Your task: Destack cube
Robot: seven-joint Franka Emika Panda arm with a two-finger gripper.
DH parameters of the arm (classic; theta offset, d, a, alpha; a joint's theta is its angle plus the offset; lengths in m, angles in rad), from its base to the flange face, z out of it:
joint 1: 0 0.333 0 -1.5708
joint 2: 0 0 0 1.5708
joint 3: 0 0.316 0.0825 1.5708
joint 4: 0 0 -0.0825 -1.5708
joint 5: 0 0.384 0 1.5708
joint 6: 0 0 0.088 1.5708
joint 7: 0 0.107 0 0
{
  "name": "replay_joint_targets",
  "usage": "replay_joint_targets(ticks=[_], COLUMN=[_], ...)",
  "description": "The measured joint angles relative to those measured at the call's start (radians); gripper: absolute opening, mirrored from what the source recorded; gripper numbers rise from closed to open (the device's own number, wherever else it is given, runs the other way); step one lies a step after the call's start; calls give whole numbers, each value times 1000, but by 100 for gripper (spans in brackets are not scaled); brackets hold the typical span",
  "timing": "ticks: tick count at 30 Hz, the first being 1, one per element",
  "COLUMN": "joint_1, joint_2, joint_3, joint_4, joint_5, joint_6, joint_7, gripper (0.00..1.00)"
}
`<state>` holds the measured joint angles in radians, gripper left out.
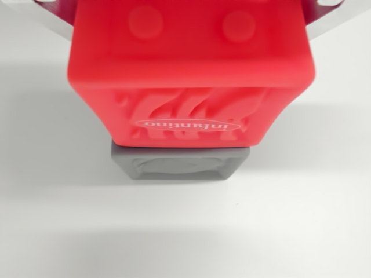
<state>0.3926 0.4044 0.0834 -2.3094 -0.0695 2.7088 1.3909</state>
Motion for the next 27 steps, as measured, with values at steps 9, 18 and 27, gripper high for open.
replay_joint_targets(ticks=[9, 18, 27], joint_1=[0, 0, -1], joint_2=[-6, -29, -60], joint_3=[0, 1, 3], joint_4=[0, -2, -7], joint_5=[0, 2, 6], joint_6=[-3, -23, -49], joint_7=[0, -1, -4], gripper=[0, 0, 0])
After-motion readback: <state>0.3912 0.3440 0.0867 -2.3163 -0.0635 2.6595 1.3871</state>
